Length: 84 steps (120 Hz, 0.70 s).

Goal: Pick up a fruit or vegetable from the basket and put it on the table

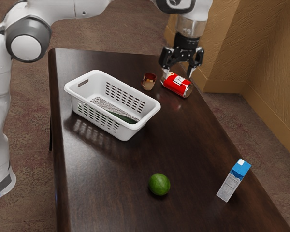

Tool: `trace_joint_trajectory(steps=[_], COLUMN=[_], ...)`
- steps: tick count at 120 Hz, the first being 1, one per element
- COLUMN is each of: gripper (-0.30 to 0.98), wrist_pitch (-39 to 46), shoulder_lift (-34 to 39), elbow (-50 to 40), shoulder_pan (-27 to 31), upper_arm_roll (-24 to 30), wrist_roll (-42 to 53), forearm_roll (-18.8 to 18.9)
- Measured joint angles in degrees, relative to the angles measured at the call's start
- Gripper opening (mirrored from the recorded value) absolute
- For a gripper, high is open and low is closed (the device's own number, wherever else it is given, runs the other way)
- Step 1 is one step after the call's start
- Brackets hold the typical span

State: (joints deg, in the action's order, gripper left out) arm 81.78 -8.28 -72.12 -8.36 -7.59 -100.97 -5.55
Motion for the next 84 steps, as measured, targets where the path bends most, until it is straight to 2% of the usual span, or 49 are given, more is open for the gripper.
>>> trace_joint_trajectory(steps=[17,32,40,50,59,64,70,78,84], gripper=[0.69,0.69,0.69,0.69,0.69,0.69,0.69,0.69,0.69], wrist_pitch=[-0.2,-1.7,-2.7,-3.7,-4.5,-4.8,-4.6,-4.1,-3.3], shoulder_lift=[1.4,5.8,6.8,6.4,6.6,9.0,14.7,22.4,25.0], elbow=[0.0,-0.8,-1.5,-1.9,-2.8,-5.5,-13.7,-23.7,-28.4], shoulder_pan=[0.0,-0.9,-1.3,-1.1,-1.2,-1.5,-1.3,4.6,9.2], upper_arm_roll=[-0.1,0.2,0.0,-0.3,-1.7,-2.8,-3.5,-3.8,-3.9], wrist_roll=[-6.9,-11.6,-13.2,-12.1,-7.2,-4.2,-0.8,3.4,6.8], forearm_roll=[0.0,-0.5,-2.0,-4.0,-4.9,-5.0,-4.5,-4.0,-3.8])
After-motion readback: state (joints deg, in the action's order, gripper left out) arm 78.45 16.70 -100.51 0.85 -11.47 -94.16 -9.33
